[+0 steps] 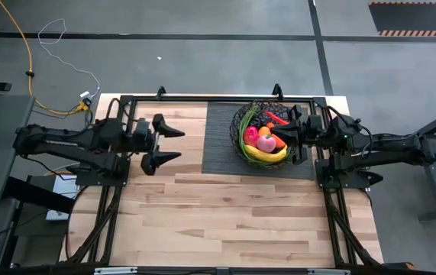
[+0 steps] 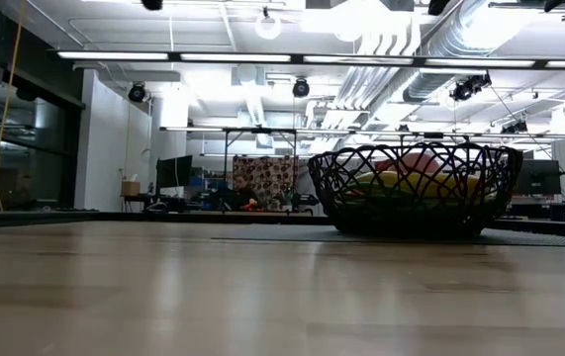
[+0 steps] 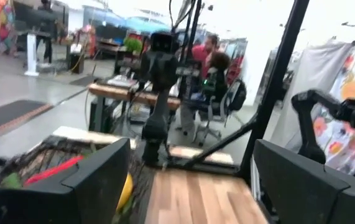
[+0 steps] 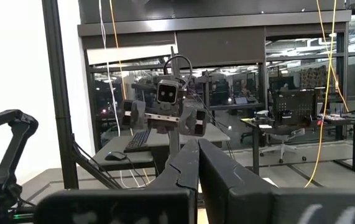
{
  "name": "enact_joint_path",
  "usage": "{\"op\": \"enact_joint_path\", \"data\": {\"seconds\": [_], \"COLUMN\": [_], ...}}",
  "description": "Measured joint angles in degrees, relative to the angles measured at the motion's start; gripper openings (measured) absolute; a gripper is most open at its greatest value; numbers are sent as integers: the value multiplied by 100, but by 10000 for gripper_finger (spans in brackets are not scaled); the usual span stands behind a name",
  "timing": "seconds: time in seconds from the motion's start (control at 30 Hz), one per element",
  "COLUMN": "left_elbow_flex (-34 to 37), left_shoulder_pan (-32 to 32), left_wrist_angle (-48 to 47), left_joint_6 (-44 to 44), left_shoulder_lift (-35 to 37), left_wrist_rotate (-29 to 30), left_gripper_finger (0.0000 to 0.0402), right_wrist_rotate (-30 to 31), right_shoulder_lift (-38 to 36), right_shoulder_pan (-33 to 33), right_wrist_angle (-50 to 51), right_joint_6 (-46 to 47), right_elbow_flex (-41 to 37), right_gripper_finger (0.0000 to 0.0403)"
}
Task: Build produce basket
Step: Return to Home Position
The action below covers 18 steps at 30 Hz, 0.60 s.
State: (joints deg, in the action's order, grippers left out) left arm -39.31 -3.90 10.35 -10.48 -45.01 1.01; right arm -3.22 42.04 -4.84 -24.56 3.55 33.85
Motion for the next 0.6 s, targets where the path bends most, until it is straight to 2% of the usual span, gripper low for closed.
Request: {"op": "enact_joint_path", "data": {"seconds": [0.17,0.6], "left_elbow_flex": [0,0], "left_shoulder_pan": [0,-2], "left_wrist_angle": [-537,-586], "left_joint_6": [16,17], "left_shoulder_lift": [395,583], "left_wrist_rotate": [149,244], "left_gripper_finger": [330,330], "right_wrist_rotate": [0,0], "right_shoulder_lift": [0,0], "right_shoulder_pan": [0,0], "right_wrist_angle": [11,279], "right_joint_6": [-10,2], "right_elbow_flex": [0,0], "right_gripper_finger": [0,0]}}
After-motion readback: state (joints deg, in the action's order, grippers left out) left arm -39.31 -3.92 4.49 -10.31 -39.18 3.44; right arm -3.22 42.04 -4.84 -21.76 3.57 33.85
